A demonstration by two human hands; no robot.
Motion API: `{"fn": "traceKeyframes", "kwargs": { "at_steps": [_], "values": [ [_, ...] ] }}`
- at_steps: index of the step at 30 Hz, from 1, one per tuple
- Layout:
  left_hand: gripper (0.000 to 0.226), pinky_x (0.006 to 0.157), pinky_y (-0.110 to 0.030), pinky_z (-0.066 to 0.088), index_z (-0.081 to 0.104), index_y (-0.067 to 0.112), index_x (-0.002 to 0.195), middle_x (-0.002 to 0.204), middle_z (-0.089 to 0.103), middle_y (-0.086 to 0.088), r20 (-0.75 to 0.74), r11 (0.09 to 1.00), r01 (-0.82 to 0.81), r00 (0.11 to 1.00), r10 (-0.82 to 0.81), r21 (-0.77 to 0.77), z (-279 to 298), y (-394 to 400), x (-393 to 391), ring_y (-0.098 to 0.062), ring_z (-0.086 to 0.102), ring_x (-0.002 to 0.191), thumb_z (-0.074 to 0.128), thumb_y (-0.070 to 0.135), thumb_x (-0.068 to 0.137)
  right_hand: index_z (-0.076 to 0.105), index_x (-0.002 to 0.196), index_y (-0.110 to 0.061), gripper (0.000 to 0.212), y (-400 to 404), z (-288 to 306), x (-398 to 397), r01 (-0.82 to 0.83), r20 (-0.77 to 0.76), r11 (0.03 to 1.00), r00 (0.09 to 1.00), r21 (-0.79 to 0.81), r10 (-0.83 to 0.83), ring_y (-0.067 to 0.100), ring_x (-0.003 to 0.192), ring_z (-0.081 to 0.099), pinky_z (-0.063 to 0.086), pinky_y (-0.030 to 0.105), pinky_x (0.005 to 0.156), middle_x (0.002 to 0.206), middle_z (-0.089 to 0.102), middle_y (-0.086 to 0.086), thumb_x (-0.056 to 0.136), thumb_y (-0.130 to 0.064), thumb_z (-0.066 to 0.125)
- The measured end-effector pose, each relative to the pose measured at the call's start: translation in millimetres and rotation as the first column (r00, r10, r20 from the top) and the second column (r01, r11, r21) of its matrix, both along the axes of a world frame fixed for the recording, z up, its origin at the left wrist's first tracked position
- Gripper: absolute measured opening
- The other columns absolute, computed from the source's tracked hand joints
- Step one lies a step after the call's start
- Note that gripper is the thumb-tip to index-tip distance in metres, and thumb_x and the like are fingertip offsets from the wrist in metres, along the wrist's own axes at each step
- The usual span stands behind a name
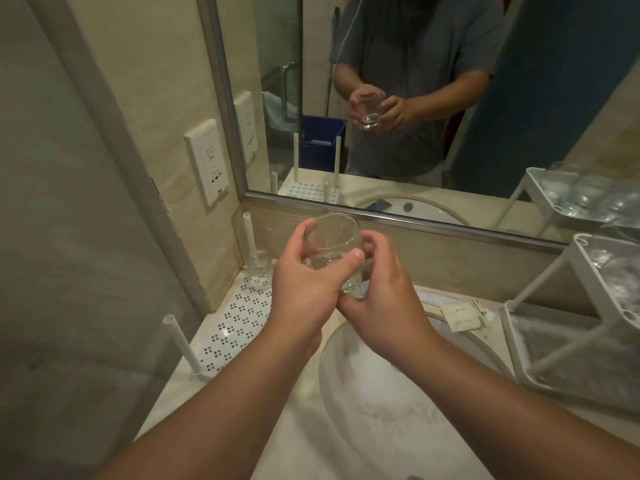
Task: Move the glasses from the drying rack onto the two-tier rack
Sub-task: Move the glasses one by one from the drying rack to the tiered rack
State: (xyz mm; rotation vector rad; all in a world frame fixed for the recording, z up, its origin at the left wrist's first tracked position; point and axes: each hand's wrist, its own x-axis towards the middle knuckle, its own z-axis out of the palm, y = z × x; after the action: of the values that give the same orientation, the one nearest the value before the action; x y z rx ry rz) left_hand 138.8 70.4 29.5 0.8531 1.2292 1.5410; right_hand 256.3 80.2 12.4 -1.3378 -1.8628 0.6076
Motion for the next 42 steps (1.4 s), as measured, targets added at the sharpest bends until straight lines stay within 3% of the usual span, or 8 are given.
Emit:
{"fn": "traceKeyframes", "kwargs": {
  "at_steps": [7,12,15,23,30,35,39,42],
  "values": [
    [0.079,0.072,-0.024,0.058,0.056,0.043,0.131,0.118,0.062,0.011,-0.061,0.991,0.135,0.989,-0.133,0.026,-5,0,12,-0.006,0.070,0.098,0.087,0.015,0.064,0.025,0.148,-0.035,0.098,0,-2,25,0.002,-0.062,1.000,0.998,-0.027,-0.003,0.001,0.114,0.053,0.049,0.021,0.091,0.133,0.049,-0.012,0.071,-0.036,0.085],
    [0.080,0.084,-0.032,0.059,0.058,0.049,0.125,0.123,0.062,0.006,-0.084,0.969,0.246,0.966,-0.245,-0.007,-11,0,38,-0.014,0.068,0.108,0.087,0.024,0.054,0.028,0.148,-0.033,0.098,-2,-4,52,0.060,-0.088,0.997,0.994,-0.039,-0.064,0.007,0.122,0.052,0.051,0.036,0.096,0.140,0.049,-0.010,0.070,-0.030,0.086],
    [0.080,0.087,-0.036,0.058,0.059,0.051,0.122,0.126,0.061,0.002,-0.090,0.948,0.318,0.944,-0.319,-0.026,-13,2,59,-0.016,0.066,0.112,0.086,0.030,0.050,0.028,0.148,-0.036,0.096,-7,-10,71,0.107,-0.089,0.993,0.990,-0.056,-0.111,0.004,0.119,0.052,0.051,0.032,0.096,0.140,0.048,-0.014,0.069,-0.034,0.083],
    [0.079,0.086,-0.027,0.056,0.055,0.046,0.128,0.126,0.060,0.003,-0.121,0.872,0.481,0.864,-0.489,-0.091,-28,7,137,-0.006,0.068,0.105,0.083,0.028,0.056,0.035,0.145,-0.029,0.089,-20,-28,151,0.259,-0.094,0.959,0.958,-0.117,-0.270,0.015,0.116,0.057,0.051,0.041,0.094,0.135,0.052,-0.010,0.069,-0.035,0.079],
    [0.078,0.079,-0.023,0.054,0.053,0.041,0.131,0.129,0.056,0.004,-0.124,0.783,0.593,0.777,-0.618,-0.188,-48,0,223,-0.009,0.065,0.110,0.082,0.027,0.060,0.035,0.145,-0.031,0.089,-41,-56,232,0.382,-0.055,0.905,0.916,-0.190,-0.398,0.012,0.118,0.058,0.049,0.032,0.097,0.136,0.054,-0.010,0.069,-0.030,0.083],
    [0.082,0.093,-0.025,0.052,0.047,0.045,0.135,0.133,0.052,0.010,-0.124,0.718,0.634,0.719,-0.684,-0.287,-69,-9,287,-0.001,0.053,0.122,0.078,0.041,0.059,0.032,0.147,-0.029,0.095,-55,-80,289,0.439,-0.028,0.862,0.888,-0.253,-0.460,0.012,0.120,0.057,0.050,0.032,0.096,0.139,0.053,-0.008,0.068,-0.026,0.085],
    [0.063,0.069,-0.003,0.043,0.052,0.046,0.132,0.126,0.057,0.018,-0.023,0.664,0.654,0.706,-0.708,-0.363,-81,-9,328,0.021,0.052,0.105,0.064,0.047,0.069,0.034,0.141,-0.035,0.092,-64,-98,330,0.486,0.007,0.832,0.864,-0.268,-0.503,0.008,0.114,0.058,0.049,0.026,0.088,0.130,0.056,-0.013,0.066,-0.038,0.088],
    [0.047,0.055,0.001,0.042,0.055,0.041,0.130,0.107,0.068,0.028,0.002,0.629,0.671,0.684,-0.729,-0.393,-93,-7,355,0.024,0.057,0.087,0.059,0.037,0.083,0.035,0.135,-0.041,0.088,-68,-110,358,0.519,0.007,0.805,0.842,-0.288,-0.540,0.009,0.109,0.060,0.052,0.027,0.085,0.123,0.058,-0.015,0.064,-0.037,0.087]
  ]
}}
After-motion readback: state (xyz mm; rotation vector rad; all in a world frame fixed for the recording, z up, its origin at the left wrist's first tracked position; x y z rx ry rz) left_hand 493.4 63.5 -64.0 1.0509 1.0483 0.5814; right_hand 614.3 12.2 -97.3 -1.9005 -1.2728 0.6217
